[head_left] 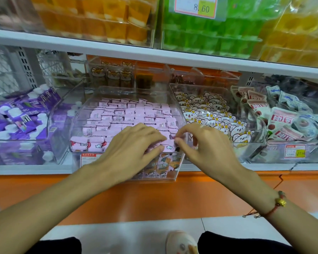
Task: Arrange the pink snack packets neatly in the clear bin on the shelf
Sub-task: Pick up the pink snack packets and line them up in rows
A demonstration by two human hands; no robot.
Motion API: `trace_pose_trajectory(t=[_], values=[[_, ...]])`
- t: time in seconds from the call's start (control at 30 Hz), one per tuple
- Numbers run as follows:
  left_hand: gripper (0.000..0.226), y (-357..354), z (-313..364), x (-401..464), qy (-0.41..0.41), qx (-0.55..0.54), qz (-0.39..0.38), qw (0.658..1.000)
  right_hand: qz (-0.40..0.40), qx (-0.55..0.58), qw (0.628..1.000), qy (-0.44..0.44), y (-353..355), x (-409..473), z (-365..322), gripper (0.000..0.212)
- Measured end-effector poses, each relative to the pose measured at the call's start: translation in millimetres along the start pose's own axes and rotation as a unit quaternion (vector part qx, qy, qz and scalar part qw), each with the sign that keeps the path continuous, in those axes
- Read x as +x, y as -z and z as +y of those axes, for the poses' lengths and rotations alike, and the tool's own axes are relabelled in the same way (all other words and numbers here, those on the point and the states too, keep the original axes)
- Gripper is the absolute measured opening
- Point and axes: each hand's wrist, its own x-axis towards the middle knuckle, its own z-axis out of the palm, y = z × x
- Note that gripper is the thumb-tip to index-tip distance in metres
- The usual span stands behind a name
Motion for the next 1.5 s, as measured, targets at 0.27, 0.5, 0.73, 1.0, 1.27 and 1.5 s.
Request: trace_pose_trajectory(t=[0.27, 0.5, 0.73, 1.0, 1.27, 1.5], values=[[0.050, 41, -61, -39, 0.256, -0.110, 0.253, 0.927, -0.111, 0.037, 0.987, 0.110, -20, 14, -37, 0.035], [0.040, 28, -82, -65, 0.359, -0.237, 0.185, 0.884, -0.186, 0.004, 0.976, 0.113, -34, 19, -36, 0.046], [0.044, 28, -74, -64, 0.340, -0.265, 0.165, 0.887, -0.156, -0.005, 0.984, 0.080, -30, 48, -47, 0.046], [0.035, 53, -88, -64, 0.321, -0.381, 0.117, 0.859, -0.196, 0.138, 0.964, 0.118, -68, 98, -103, 0.019], [0.037, 54, -95, -71, 0.299, -0.368, 0.113, 0.873, -0.317, 0.047, 0.934, 0.160, -78, 136, -121, 0.017], [0.044, 55, -97, -61, 0.313, -0.322, 0.116, 0.886, -0.172, 0.023, 0.966, 0.194, -82, 113, -124, 0.013]])
